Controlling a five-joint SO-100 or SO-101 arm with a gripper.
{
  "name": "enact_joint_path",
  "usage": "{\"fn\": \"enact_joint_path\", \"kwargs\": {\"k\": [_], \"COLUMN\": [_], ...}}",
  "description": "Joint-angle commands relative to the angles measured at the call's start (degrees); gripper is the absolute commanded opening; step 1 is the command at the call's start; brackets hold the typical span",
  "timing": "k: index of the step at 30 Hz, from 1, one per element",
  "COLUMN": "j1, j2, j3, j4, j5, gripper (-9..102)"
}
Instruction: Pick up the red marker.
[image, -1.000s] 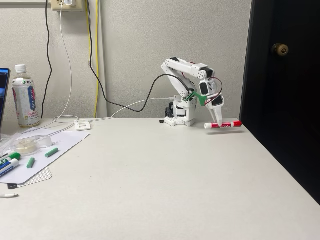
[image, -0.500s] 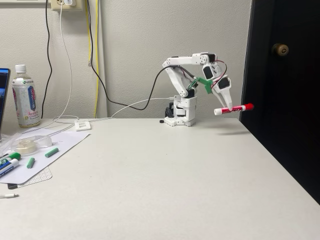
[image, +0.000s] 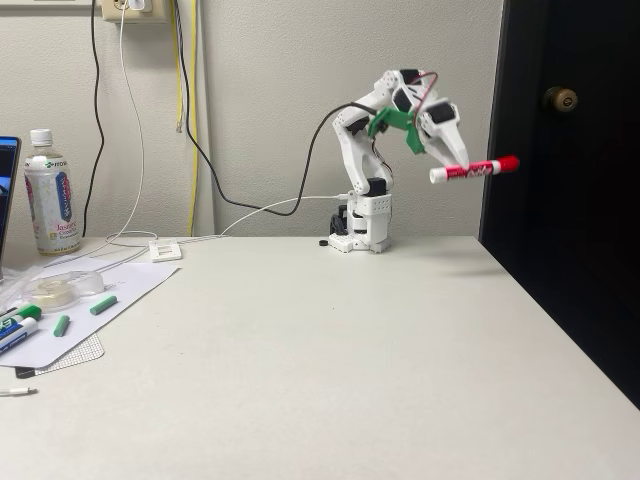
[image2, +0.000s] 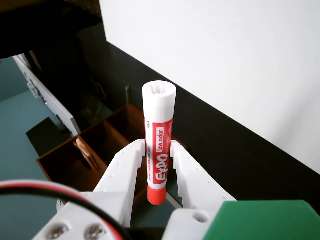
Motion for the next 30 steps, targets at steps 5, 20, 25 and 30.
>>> {"fn": "enact_joint_path", "kwargs": {"k": [5,20,25,30], "j1": [7.7,25.4,30.4,35.4], "j2": [0.0,3.8,5.9,12.1], "j3": [-7.3,-9.8,-9.1,-3.1], "j4": [-1.0,0.9,0.4,-1.1], "j5": [-9.4,-19.5,-22.0,-24.1], "gripper": [0,0,0,0]}}
